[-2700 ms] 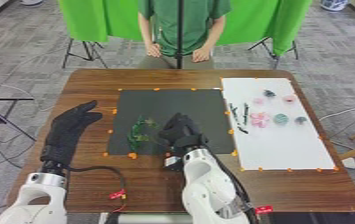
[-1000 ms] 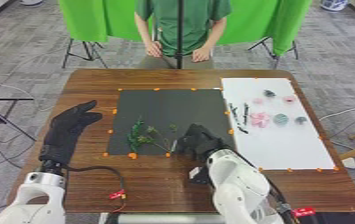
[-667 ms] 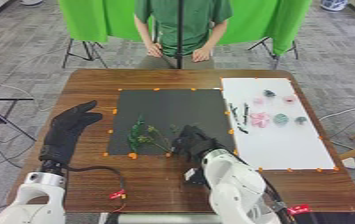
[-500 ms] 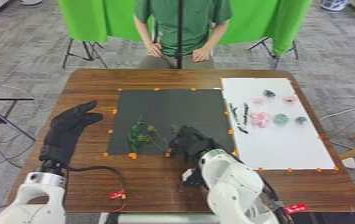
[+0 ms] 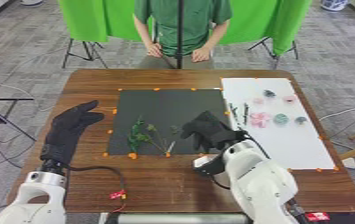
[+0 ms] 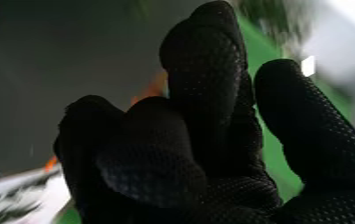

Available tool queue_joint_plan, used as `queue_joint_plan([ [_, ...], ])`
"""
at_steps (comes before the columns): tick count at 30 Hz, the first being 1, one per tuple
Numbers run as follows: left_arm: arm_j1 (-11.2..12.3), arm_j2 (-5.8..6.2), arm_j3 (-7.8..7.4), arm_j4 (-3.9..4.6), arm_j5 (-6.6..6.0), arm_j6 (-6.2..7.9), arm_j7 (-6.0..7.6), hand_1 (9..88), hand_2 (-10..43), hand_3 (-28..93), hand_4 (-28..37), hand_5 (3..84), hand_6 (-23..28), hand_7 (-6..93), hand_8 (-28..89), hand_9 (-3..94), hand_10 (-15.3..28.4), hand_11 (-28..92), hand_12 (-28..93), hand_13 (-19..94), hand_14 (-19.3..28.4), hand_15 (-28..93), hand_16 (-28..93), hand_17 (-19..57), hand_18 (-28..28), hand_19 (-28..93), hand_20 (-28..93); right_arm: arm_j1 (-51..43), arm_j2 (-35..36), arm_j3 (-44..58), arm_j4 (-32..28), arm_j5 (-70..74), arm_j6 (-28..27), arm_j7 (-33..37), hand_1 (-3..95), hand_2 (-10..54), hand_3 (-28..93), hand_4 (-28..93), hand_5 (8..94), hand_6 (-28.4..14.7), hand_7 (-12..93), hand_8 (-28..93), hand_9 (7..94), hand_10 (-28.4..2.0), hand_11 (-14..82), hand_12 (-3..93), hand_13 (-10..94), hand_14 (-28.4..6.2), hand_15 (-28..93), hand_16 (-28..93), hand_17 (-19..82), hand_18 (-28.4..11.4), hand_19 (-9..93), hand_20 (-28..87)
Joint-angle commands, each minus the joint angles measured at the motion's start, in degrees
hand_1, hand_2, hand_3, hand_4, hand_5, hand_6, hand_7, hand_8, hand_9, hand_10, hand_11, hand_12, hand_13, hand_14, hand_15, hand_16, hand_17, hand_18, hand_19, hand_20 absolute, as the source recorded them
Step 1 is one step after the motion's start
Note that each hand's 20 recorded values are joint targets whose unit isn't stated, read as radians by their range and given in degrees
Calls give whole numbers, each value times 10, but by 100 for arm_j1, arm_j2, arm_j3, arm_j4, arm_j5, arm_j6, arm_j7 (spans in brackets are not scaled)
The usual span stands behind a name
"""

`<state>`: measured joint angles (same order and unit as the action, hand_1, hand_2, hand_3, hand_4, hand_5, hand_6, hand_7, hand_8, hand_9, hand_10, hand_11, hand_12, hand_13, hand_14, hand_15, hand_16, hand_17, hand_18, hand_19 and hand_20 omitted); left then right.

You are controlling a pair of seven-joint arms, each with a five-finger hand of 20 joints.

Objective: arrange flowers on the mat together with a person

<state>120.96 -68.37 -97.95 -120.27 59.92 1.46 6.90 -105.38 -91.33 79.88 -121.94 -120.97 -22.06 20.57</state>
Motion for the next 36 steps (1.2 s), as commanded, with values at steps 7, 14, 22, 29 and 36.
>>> queue_joint_plan([
  [7, -3, -116, 39, 59, 46, -194, 72, 247, 33, 626, -216, 492, 32, 141, -62, 529, 142, 246, 167, 361, 183, 196, 46, 10, 149, 119, 185, -1166, 683, 1561, 416, 5765, 1472, -3209, 109, 70, 774, -128, 509, -14, 88, -83, 531, -160, 66, 123, 394, -146, 113, 153, 208, -146, 148, 296],
  [14, 77, -154, 8, 22, 56, -207, 120, 250, 33, 623, -216, 492, 33, 138, -59, 528, 143, 246, 167, 360, 184, 195, 47, 10, 149, 117, 184, -1710, 486, 1809, 401, 5760, 1494, -3645, 38, 47, 807, -165, 364, 3, 74, -87, 387, -144, 34, 93, 261, -110, 65, 84, 138, -118, 34, 231],
  [22, 123, -189, 4, -1, 81, -211, 145, 249, 32, 624, -216, 493, 33, 138, -58, 529, 142, 247, 168, 360, 185, 195, 48, 10, 149, 117, 184, -1909, 371, 1918, 378, 5577, 1508, -3747, 36, 43, 818, -167, 364, 2, 80, -87, 393, -142, 39, 93, 270, -106, 76, 74, 144, -117, 31, 229],
  [29, 126, -207, 0, 3, 79, -222, 99, 250, 32, 623, -216, 493, 33, 139, -58, 529, 143, 247, 167, 360, 185, 195, 48, 11, 148, 117, 185, -1938, 418, 1900, 411, 5511, 1568, -3760, 40, 41, 823, -167, 375, 1, 89, -92, 407, -141, 42, 94, 282, -109, 87, 69, 153, -124, 38, 229],
  [36, 89, -242, 15, 25, 97, -258, 53, 250, 32, 623, -216, 492, 32, 138, -59, 528, 142, 247, 167, 359, 186, 193, 48, 10, 148, 117, 185, -1959, 371, 1830, 442, 5474, 1714, -3762, 43, 41, 828, -165, 382, 2, 95, -94, 422, -141, 45, 95, 296, -110, 95, 64, 163, -127, 41, 232],
])
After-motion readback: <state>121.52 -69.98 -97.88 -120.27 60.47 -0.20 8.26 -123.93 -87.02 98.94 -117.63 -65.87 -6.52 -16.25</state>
